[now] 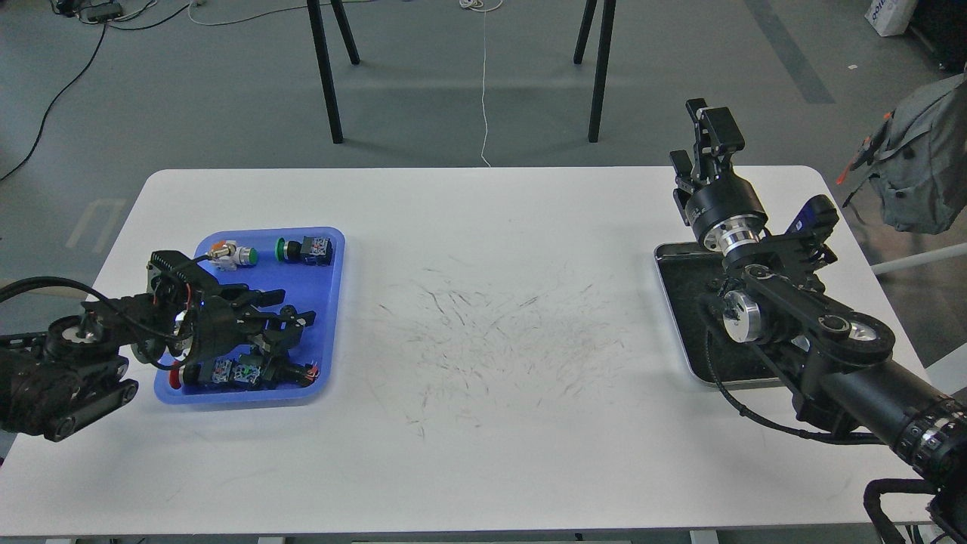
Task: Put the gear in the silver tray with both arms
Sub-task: 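Lower the left gripper into the blue tray and grasp a black gear, then lift the gear with the left gripper and carry it toward the table center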
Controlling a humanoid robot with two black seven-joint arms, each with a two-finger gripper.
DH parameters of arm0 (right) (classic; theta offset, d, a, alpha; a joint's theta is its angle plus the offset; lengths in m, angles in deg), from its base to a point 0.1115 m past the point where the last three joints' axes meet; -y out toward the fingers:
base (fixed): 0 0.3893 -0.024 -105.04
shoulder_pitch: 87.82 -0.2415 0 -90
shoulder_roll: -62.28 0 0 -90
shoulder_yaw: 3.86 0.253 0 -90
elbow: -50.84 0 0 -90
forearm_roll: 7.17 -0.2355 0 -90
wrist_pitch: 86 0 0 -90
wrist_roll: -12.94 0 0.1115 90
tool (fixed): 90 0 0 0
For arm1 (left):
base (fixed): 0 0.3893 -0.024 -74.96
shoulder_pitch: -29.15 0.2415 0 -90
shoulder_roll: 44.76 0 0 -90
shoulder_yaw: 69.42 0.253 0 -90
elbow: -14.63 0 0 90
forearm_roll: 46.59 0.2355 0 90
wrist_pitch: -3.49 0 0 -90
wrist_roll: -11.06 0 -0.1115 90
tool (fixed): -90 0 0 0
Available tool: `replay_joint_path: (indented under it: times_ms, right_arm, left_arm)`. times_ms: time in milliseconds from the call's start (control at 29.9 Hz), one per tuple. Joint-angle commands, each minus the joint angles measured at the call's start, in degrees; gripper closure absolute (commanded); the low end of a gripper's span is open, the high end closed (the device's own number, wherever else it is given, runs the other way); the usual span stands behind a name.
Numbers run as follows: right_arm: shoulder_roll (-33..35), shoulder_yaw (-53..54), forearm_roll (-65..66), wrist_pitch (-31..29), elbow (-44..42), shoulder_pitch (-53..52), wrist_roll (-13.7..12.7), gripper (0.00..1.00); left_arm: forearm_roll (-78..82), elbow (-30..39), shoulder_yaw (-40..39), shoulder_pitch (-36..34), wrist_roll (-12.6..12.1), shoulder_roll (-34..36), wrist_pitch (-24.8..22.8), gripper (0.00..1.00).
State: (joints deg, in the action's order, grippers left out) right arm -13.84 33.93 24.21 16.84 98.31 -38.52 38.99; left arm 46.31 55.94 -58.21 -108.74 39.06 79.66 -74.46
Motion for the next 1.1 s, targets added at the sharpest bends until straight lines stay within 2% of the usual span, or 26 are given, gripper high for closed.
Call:
replay_joint_path:
  times_ms: [0, 33, 67, 334, 401, 568, 702, 1070]
  right_arm:
    - [0.0, -0.1, 0.0, 0.0, 0.0, -0.1, 0.0, 0.11]
    - [0.0, -0.1, 0.0, 0.0, 0.0, -0.1, 0.0, 0.11]
    - [0.0, -0.1, 0.0, 0.0, -0.1, -0.1, 0.0, 0.11]
    - [0.0, -0.2, 0.0, 0.1, -0.1, 0.0, 0.0, 0.11]
    - [0.0, -0.2, 0.0, 0.1, -0.1, 0.0, 0.0, 0.11]
    - [0.0, -0.2, 0.1, 0.1, -0.1, 0.0, 0.0, 0.11]
    - [0.0, -0.3, 0.1, 0.2, -0.1, 0.0, 0.0, 0.11]
    - [0.0, -0.3, 0.1, 0.3, -0.1, 0.0, -0.1, 0.11]
  left_arm:
    - [0.1, 0.2, 0.1, 0.1, 0.0, 0.0, 0.1, 0.46]
    - [0.1, -0.3, 0.3, 0.1, 0.0, -0.1, 0.1, 0.55]
    - [0.0, -0.5, 0.5, 0.1, 0.0, -0.2, 0.1, 0.58]
    - [0.0, -0.6, 0.9, 0.2, 0.0, 0.0, 0.1, 0.6]
    - [0.0, -0.6, 0.9, 0.2, 0.0, 0.0, 0.1, 0.66]
    - [0.0, -0.6, 0.9, 0.1, 0.0, 0.4, 0.1, 0.7]
    - [0.0, -0.5, 0.9, 0.0, 0.0, 0.7, 0.1, 0.79]
    - [-1.1, 0.5, 0.0, -0.4, 0.0, 2.9, 0.0, 0.87]
